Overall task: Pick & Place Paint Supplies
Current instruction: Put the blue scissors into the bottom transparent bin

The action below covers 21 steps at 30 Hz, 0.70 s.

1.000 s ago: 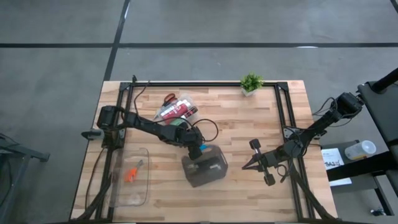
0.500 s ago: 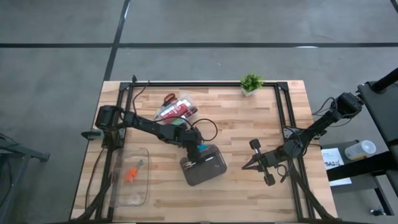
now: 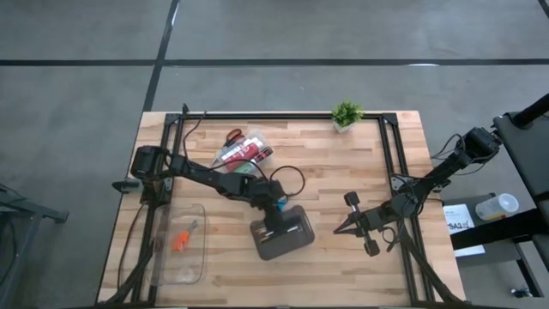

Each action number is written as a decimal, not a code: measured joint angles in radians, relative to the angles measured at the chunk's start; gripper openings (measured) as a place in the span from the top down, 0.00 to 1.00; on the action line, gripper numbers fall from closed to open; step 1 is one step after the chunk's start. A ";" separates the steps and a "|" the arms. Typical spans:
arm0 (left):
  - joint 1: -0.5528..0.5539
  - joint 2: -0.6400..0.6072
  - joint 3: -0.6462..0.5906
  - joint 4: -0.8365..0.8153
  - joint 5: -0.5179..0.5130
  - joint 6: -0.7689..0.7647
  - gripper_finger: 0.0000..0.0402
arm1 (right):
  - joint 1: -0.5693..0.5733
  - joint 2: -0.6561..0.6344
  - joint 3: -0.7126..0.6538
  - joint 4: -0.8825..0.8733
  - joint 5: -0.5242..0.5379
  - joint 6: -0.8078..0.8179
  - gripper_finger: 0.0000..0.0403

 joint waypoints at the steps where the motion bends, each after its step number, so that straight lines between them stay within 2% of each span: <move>1: -0.001 0.000 0.000 0.015 0.008 0.000 0.48 | 0.000 0.000 0.000 0.000 0.000 0.000 0.98; 7: -0.020 -0.001 0.001 0.093 0.048 0.026 0.48 | 0.000 0.000 0.000 0.000 0.000 0.000 0.98; 14: -0.071 -0.002 0.002 0.109 0.074 0.078 0.48 | 0.000 0.000 0.000 0.000 0.000 0.000 0.98; 18: -0.068 -0.016 0.002 0.048 0.043 0.078 0.48 | 0.000 0.000 0.000 0.000 0.000 0.000 0.98; 21: -0.044 -0.052 0.002 -0.020 -0.026 0.046 0.48 | 0.000 0.000 0.000 0.000 0.000 0.000 0.98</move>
